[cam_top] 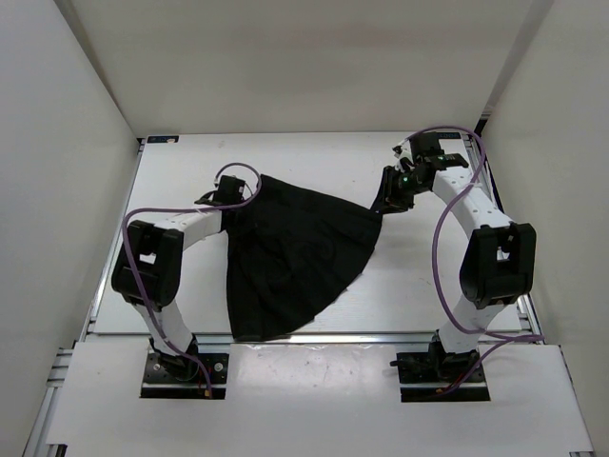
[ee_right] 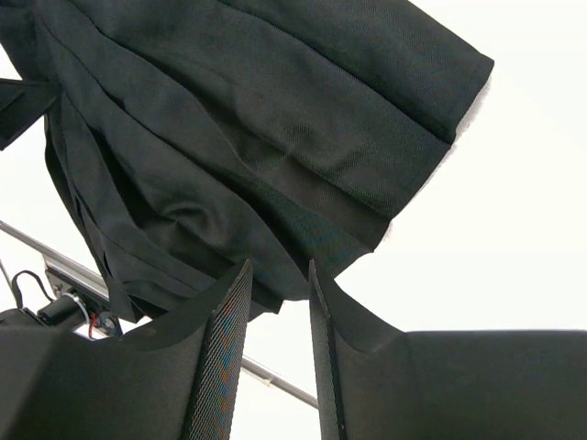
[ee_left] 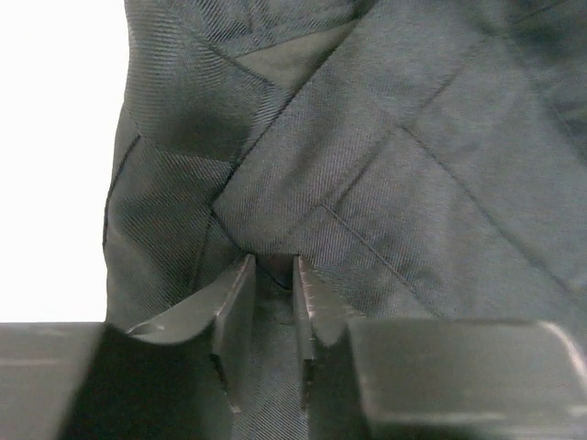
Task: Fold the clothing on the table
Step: Flatten the skirt out
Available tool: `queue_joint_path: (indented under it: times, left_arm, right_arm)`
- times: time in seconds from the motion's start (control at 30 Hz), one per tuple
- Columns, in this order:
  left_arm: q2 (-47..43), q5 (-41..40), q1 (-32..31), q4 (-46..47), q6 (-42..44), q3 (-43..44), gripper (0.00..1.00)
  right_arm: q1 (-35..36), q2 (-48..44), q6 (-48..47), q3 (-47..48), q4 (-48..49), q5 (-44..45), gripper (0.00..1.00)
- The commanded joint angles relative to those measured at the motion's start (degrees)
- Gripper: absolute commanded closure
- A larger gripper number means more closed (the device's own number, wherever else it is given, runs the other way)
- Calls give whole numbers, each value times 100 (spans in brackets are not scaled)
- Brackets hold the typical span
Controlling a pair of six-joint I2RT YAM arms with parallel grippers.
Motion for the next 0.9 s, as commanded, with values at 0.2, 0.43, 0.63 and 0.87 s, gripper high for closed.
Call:
queue_joint_path:
  times: [0.2,0.43,0.63,0.87]
  left_arm:
    - [81,30,-409,126,229,913,100]
    - [625,1055,-1340,-727,791,3839,100]
    - [258,2709,-1746,-104,651,4265,100]
    - [-1306,3625,-649,968,-52,2360,100]
  right_arm:
    - [-5,-337,-129,-14,-44,40,63]
    - [92,-66,-59,319,9,-75,64]
    - [-30,-152,-32,233,53,58,65]
    - [-171,14,47,310,167,127,65]
